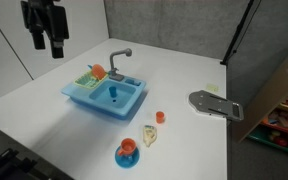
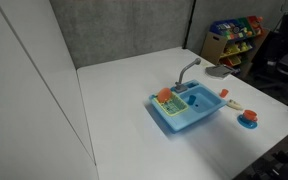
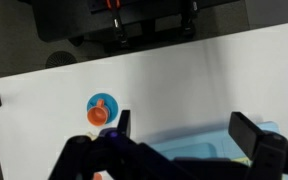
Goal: Put the bottle on the sink
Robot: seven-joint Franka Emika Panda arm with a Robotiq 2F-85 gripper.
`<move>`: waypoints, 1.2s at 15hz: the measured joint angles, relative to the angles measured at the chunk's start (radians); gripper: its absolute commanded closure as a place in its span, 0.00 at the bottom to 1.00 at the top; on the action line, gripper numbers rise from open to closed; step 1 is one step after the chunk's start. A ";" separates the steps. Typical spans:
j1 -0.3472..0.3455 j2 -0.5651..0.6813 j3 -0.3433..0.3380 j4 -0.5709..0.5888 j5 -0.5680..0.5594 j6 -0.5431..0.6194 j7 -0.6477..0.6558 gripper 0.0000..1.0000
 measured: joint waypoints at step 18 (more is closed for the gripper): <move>0.086 0.090 0.069 0.115 -0.001 0.100 0.159 0.00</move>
